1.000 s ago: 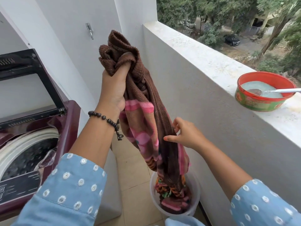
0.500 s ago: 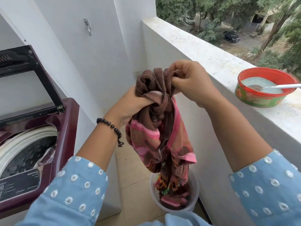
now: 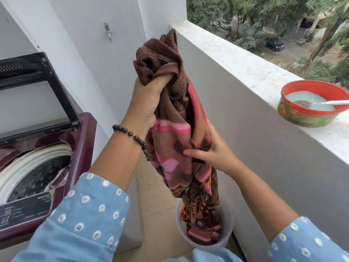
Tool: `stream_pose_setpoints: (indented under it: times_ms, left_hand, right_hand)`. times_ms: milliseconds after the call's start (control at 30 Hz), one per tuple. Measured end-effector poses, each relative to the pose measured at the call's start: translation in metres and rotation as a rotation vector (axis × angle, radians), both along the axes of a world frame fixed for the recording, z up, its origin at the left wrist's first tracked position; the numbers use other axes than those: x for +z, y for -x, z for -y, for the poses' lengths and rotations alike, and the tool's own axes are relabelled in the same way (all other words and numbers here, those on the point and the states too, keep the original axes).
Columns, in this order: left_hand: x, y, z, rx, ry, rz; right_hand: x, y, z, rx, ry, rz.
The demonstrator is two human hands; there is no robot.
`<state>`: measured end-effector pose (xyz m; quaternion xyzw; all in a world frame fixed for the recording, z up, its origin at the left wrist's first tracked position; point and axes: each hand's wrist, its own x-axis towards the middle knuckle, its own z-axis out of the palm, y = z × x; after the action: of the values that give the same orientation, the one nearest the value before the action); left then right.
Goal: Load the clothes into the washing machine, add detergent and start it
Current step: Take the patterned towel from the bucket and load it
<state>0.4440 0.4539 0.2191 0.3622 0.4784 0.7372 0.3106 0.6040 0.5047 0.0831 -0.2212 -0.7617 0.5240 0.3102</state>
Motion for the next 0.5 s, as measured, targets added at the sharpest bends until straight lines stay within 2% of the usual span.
stream_pose_setpoints:
  times_ms: [133, 233, 367, 500]
  left_hand:
    - [-0.006, 0.01, 0.004, -0.121, -0.002, -0.097]
    - [-0.018, 0.014, 0.007, -0.247, 0.079, -0.159]
    - [-0.031, -0.003, 0.011, -0.384, 0.193, -0.14]
    - [-0.037, -0.005, 0.007, -0.263, 0.232, -0.213]
  right_hand:
    - [0.025, 0.002, -0.018, -0.202, -0.069, -0.159]
    - [0.063, 0.004, -0.025, -0.217, -0.065, -0.253]
    - [0.088, 0.02, -0.023, -0.233, -0.124, -0.275]
    - [0.091, 0.021, -0.015, -0.2, -0.099, -0.292]
